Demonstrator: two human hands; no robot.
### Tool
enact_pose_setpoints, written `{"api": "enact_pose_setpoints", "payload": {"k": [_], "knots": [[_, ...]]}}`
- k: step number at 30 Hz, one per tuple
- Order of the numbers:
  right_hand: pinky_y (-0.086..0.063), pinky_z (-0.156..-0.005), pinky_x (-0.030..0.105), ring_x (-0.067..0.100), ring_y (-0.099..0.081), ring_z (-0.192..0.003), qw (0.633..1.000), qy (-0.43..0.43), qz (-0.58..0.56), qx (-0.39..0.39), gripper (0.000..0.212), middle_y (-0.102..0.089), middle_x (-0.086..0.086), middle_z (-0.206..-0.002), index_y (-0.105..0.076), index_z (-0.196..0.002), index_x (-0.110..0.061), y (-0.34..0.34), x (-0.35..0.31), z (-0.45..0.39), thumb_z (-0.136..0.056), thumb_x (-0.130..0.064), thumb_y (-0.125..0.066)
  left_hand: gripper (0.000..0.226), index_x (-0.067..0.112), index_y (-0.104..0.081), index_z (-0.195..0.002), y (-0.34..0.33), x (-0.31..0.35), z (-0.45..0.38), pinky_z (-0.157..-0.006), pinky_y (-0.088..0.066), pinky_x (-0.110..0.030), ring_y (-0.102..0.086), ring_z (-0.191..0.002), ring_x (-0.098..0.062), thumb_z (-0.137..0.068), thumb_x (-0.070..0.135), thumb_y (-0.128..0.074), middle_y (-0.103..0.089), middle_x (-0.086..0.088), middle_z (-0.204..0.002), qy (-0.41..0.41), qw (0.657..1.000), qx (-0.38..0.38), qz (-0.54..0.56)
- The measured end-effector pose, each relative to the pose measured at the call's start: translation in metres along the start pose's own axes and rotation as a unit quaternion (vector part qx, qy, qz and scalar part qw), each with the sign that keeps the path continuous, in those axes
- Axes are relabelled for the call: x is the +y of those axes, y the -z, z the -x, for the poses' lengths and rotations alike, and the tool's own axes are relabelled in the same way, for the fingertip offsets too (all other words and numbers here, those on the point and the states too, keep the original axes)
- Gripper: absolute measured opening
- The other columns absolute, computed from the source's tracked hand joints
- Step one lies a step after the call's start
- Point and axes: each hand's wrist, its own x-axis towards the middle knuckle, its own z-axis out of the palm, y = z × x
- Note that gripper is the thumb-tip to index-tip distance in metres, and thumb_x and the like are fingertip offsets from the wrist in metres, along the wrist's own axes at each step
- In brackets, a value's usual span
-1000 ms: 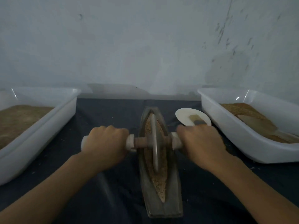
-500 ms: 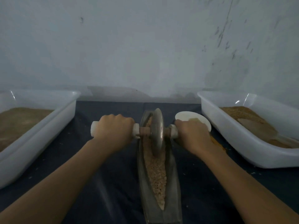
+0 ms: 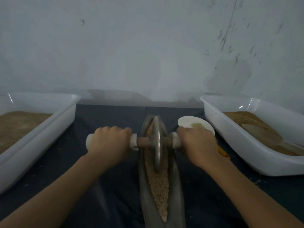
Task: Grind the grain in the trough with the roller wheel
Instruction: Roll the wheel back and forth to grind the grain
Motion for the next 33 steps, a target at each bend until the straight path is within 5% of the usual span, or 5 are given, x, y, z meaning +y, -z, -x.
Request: {"api": "enact_pose_setpoints", "payload": {"k": [6, 13, 19, 25, 33], "knots": [[-0.035, -0.057, 0.031, 0.020, -0.061, -0.077, 0.999, 0.009, 0.026, -0.023, 0.020, -0.064, 0.000, -0.090, -0.050, -0.100, -0.021, 0.014, -0.006, -0.006, -0.086, -0.027, -0.063, 0.025, 0.030, -0.039, -0.075, -0.001, -0.004, 0.004, -0.059, -0.033, -0.029, -0.046, -0.060, -0.014, -0.084, 0.047, -0.054, -0.045, 0.011, -0.068, 0.007, 0.998, -0.041, 0.052], [-0.027, -0.033, 0.024, 0.015, -0.044, -0.035, 0.994, 0.068, -0.034, 0.076, 0.053, -0.048, -0.004, -0.047, -0.049, -0.060, -0.021, 0.037, -0.006, 0.059, -0.027, -0.016, -0.090, 0.043, 0.032, -0.025, -0.063, 0.024, -0.010, 0.063, -0.044, -0.015, -0.024, -0.025, -0.041, -0.007, -0.065, 0.050, -0.063, -0.029, 0.011, -0.049, -0.082, 0.997, -0.005, 0.014], [-0.025, -0.049, 0.024, 0.017, -0.059, -0.069, 0.999, -0.002, -0.053, 0.004, 0.023, -0.064, -0.004, -0.080, -0.048, -0.086, -0.029, -0.014, 0.009, 0.002, -0.080, -0.042, -0.066, 0.028, 0.029, -0.032, -0.076, 0.014, 0.003, 0.002, -0.051, -0.024, -0.028, -0.047, -0.058, -0.015, -0.083, 0.038, -0.057, -0.046, 0.010, -0.066, -0.014, 0.999, 0.007, -0.043], [-0.037, -0.059, 0.029, 0.014, -0.056, -0.074, 0.994, -0.033, -0.092, -0.040, 0.018, -0.062, -0.006, -0.086, -0.047, -0.091, -0.028, -0.012, 0.010, -0.004, -0.086, -0.039, -0.060, 0.025, 0.027, -0.035, -0.080, 0.015, 0.007, -0.017, -0.060, -0.032, -0.031, -0.060, -0.075, -0.018, -0.084, 0.035, -0.058, -0.062, 0.006, -0.086, -0.020, 0.999, -0.015, -0.034], [-0.021, -0.038, 0.022, 0.014, -0.048, -0.038, 0.995, 0.073, -0.031, 0.068, 0.053, -0.051, -0.005, -0.050, -0.053, -0.062, -0.022, 0.043, -0.008, 0.055, -0.024, -0.024, -0.090, 0.023, 0.045, -0.030, -0.075, 0.016, -0.010, 0.065, -0.058, -0.038, -0.030, -0.041, -0.057, -0.007, -0.074, 0.060, -0.047, -0.043, 0.011, -0.064, -0.015, 0.993, -0.090, 0.070]]}}
